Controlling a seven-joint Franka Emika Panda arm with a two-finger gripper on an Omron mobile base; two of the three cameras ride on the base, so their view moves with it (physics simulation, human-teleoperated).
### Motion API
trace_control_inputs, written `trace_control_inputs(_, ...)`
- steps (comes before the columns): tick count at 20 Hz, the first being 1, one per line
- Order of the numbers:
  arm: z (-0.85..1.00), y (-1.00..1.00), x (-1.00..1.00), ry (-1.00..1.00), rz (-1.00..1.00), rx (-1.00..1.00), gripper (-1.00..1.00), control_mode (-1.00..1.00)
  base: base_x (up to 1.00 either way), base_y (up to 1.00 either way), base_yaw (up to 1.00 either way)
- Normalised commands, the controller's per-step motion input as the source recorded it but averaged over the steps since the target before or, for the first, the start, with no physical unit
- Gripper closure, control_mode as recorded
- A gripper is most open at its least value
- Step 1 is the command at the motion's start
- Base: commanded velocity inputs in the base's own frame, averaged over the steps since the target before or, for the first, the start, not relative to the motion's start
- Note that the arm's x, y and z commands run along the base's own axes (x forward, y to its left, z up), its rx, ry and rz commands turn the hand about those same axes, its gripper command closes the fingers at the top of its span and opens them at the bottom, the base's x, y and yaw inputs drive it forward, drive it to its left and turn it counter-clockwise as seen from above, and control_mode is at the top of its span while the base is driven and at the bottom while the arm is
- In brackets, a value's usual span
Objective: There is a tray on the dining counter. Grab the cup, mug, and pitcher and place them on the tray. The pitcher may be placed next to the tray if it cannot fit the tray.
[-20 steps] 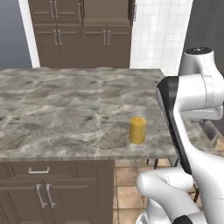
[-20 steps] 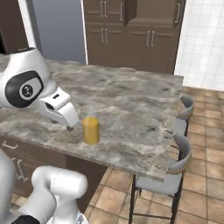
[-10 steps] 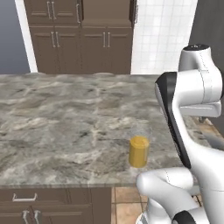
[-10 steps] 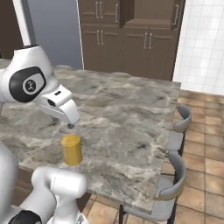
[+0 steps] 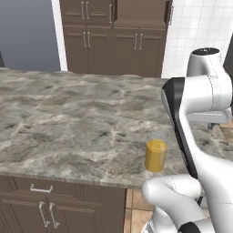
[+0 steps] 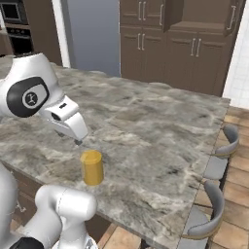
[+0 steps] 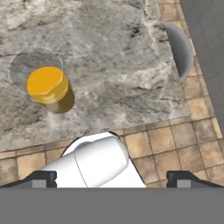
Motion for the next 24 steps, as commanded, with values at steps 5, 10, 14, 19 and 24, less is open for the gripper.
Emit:
trace_control_inputs(5,0.0,0.0,0.0,0.0,0.0,0.0,-1.0,1.0,0.04,-0.1,0.28)
trace_control_inputs(10,0.0,0.0,0.0,0.0,0.0,0.0,-1.0,1.0,0.17,0.0,0.16)
trace_control_inputs(14,-0.29,0.0,0.0,0.07,0.07,0.09,-1.0,-1.0,0.01,0.0,0.04)
trace_control_inputs(19,-0.42,-0.03,-0.07,0.01,0.09,0.1,-1.0,-1.0,0.0,0.0,0.0)
trace_control_inputs(24,-0.33,0.0,-0.05,0.01,0.1,0.07,-1.0,-1.0,0.0,0.0,0.0)
